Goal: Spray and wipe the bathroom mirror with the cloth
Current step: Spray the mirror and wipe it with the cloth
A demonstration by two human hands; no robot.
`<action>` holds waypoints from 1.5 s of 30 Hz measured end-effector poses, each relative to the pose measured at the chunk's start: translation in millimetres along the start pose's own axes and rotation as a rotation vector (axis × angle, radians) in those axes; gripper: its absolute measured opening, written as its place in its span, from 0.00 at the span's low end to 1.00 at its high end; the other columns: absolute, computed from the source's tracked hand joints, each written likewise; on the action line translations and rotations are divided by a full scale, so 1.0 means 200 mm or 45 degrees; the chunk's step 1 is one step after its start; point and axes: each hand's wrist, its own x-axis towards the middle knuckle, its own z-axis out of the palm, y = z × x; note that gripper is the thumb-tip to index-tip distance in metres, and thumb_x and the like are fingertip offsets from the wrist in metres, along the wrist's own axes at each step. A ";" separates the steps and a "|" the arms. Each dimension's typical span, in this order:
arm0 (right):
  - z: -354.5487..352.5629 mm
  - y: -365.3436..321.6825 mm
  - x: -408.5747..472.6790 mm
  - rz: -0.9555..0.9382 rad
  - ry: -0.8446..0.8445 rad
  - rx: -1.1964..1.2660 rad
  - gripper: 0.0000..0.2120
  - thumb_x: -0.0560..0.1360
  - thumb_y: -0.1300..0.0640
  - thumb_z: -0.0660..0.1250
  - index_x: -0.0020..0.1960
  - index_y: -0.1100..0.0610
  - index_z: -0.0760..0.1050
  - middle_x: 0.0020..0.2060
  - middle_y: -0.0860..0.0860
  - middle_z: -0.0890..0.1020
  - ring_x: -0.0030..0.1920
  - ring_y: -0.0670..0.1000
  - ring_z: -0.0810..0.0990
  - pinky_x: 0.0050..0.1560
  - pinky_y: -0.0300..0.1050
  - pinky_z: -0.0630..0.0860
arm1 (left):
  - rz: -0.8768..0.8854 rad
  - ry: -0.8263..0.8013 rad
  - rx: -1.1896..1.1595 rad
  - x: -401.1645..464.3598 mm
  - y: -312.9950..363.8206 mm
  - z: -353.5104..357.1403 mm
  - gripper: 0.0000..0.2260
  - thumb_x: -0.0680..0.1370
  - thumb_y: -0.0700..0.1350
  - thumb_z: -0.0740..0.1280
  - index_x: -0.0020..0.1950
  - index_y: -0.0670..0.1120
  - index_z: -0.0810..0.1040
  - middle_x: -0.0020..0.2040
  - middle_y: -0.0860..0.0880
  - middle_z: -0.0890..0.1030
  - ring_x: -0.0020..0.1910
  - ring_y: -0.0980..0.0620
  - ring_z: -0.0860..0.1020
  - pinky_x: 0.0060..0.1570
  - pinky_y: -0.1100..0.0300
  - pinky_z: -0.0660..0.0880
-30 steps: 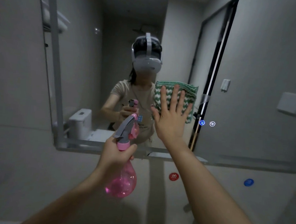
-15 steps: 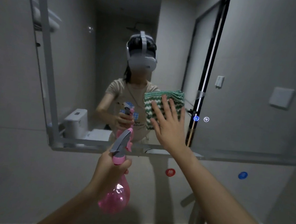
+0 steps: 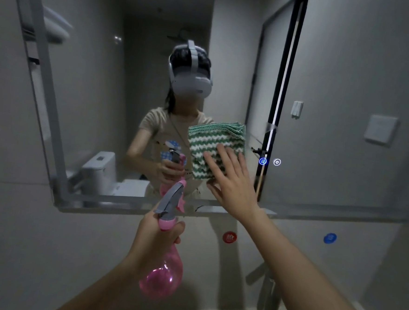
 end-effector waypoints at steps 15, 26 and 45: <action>-0.01 -0.04 0.02 0.068 0.299 0.094 0.22 0.74 0.71 0.53 0.62 0.61 0.77 0.64 0.61 0.75 0.64 0.62 0.74 0.65 0.60 0.69 | -0.009 -0.003 0.015 -0.01 -0.01 -0.02 0.04 0.72 0.32 0.66 0.45 0.36 0.76 0.31 0.43 0.77 0.25 0.55 0.75 0.26 0.60 0.72; -0.03 -0.07 -0.02 0.107 0.091 0.269 0.18 0.69 0.73 0.69 0.51 0.59 0.67 0.71 0.60 0.67 0.72 0.62 0.63 0.71 0.62 0.57 | 0.028 0.048 -0.070 -0.09 0.00 -0.12 0.08 0.63 0.40 0.68 0.38 0.38 0.74 0.23 0.51 0.74 0.25 0.53 0.74 0.29 0.55 0.71; -0.31 -0.17 -0.07 0.464 -0.200 0.633 0.11 0.78 0.66 0.58 0.59 0.60 0.72 0.60 0.56 0.77 0.64 0.57 0.70 0.64 0.52 0.66 | 0.200 0.111 0.017 -0.26 0.11 -0.20 0.06 0.71 0.30 0.67 0.38 0.36 0.72 0.29 0.40 0.71 0.24 0.53 0.74 0.24 0.65 0.71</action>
